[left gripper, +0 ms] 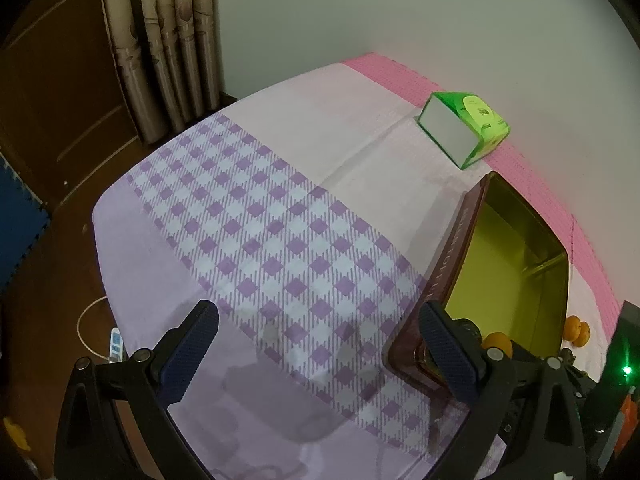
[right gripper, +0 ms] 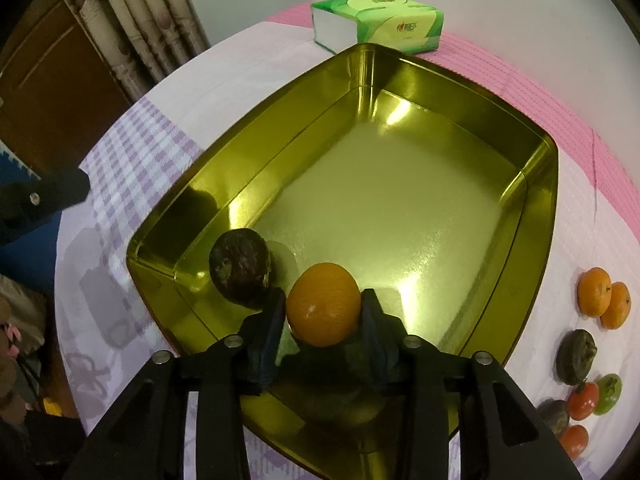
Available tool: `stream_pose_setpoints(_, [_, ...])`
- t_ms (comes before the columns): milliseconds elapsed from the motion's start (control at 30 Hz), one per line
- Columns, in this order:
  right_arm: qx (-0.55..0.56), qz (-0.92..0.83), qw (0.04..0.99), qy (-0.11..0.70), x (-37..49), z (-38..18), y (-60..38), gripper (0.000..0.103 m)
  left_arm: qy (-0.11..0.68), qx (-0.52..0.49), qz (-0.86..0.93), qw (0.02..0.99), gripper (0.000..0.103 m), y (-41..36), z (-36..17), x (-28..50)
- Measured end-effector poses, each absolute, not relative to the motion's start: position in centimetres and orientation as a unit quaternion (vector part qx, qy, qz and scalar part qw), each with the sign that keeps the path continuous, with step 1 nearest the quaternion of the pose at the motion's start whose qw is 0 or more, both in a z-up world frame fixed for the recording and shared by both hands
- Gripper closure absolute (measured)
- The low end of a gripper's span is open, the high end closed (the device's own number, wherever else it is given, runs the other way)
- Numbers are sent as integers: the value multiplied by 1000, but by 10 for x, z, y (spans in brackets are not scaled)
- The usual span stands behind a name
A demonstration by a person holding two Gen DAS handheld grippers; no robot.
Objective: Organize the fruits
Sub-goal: 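Carry the orange into the tin and open the right tool, then close the left tool on the second dark brown fruit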
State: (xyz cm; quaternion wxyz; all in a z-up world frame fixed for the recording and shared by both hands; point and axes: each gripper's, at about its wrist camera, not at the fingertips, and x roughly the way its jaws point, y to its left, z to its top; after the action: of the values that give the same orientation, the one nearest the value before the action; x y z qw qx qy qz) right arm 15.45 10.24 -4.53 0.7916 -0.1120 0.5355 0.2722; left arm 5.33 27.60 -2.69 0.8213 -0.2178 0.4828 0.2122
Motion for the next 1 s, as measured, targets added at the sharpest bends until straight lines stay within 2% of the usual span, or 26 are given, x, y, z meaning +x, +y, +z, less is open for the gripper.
stream_pose_setpoints(100, [-106, 272, 801, 524, 152, -34, 98, 45, 483, -213, 211, 823, 4, 275, -27, 53])
stream_pose_setpoints(267, [-98, 263, 821, 497, 143, -10, 82, 42, 483, -198, 207, 828, 4, 269, -25, 54])
stream_pose_setpoints(400, [-87, 235, 846, 470, 132, 12, 44, 34, 480, -184, 199, 834, 4, 261, -22, 55])
stream_pose_setpoints(667, [-44, 107, 884, 453, 113, 22, -89, 28, 467, -108, 152, 865, 4, 222, -9, 56])
stream_pose_setpoints(1000, [46, -20, 868, 493, 81, -25, -225, 27, 452, -32, 68, 889, 4, 166, 5, 56])
